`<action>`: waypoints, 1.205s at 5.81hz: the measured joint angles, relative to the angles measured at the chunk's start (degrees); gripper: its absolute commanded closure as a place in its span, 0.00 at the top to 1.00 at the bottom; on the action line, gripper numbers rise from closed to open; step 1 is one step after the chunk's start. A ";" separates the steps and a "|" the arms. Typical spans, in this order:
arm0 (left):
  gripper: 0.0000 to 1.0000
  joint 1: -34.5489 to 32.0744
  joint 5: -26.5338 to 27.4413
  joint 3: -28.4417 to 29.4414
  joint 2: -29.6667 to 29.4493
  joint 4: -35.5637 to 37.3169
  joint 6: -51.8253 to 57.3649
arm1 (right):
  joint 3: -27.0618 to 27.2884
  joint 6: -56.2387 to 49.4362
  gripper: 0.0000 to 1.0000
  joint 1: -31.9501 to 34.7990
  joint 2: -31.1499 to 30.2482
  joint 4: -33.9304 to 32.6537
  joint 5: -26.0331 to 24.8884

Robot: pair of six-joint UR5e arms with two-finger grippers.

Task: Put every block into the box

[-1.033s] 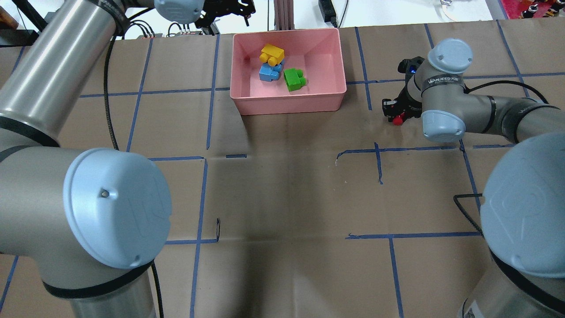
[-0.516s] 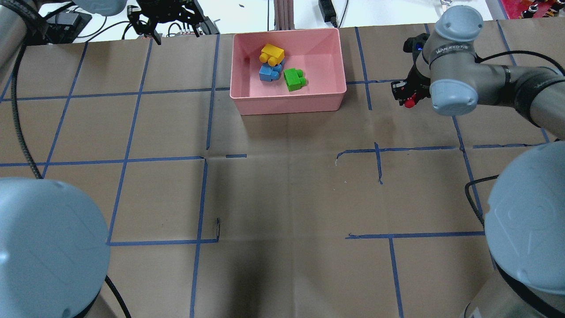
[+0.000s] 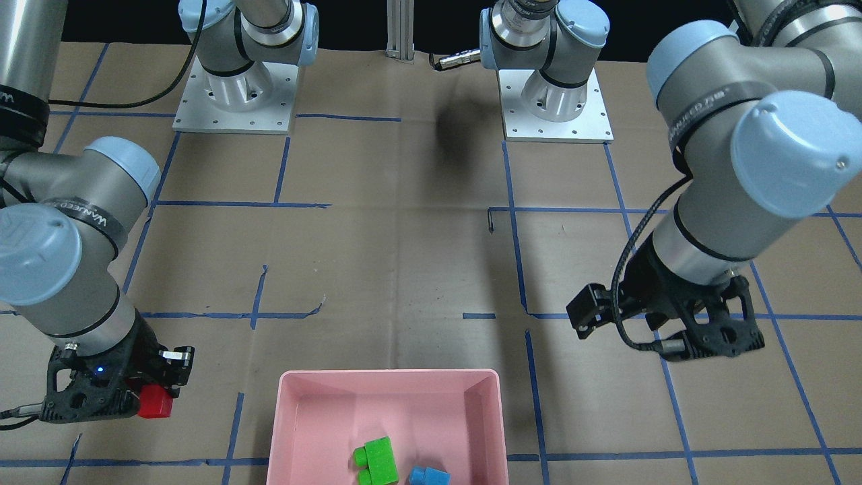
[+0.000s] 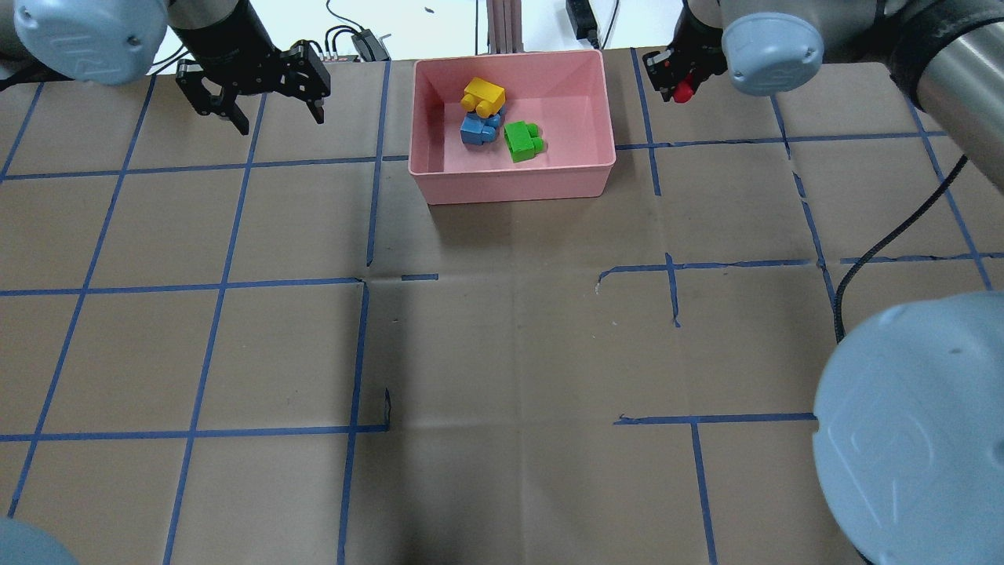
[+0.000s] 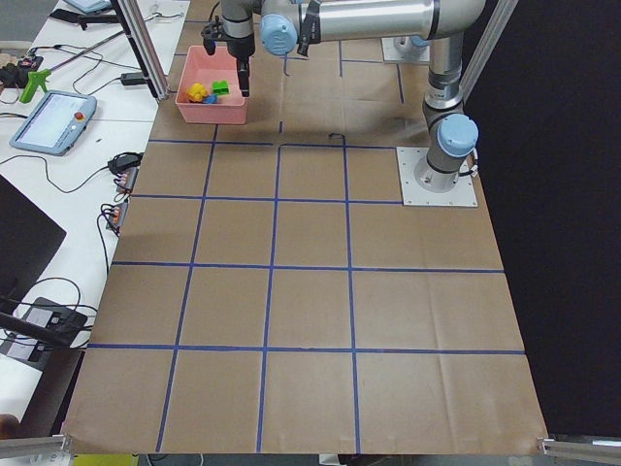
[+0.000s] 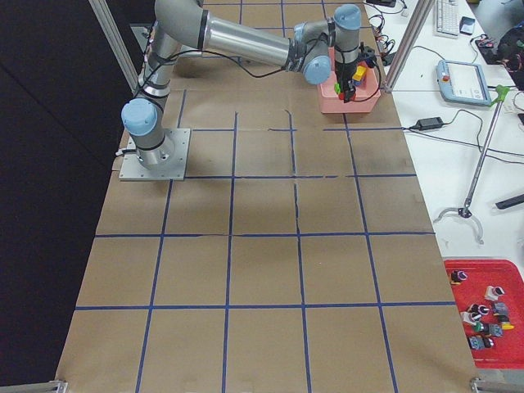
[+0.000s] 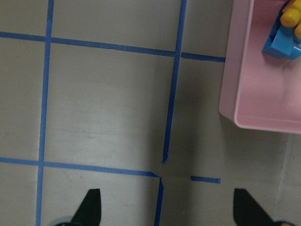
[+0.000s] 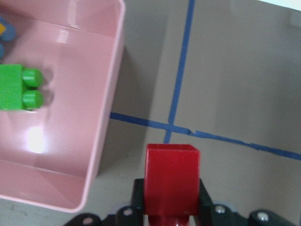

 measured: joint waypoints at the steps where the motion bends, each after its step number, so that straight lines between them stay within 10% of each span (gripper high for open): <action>1: 1.00 -0.06 0.15 -2.06 3.24 -1.56 -0.09 | -2.48 0.81 0.07 4.13 3.07 -1.27 3.04; 2: 1.00 -0.08 0.29 -2.73 4.98 -2.50 -0.45 | -6.02 2.37 0.08 7.14 7.27 -2.86 6.50; 4: 1.00 -0.44 0.06 -3.20 6.26 -3.31 0.03 | -13.37 4.80 0.99 10.10 13.64 -3.40 9.45; 7: 1.00 -1.51 -0.17 -5.22 7.46 -3.97 3.07 | -15.02 4.68 1.00 10.36 15.33 -3.08 9.37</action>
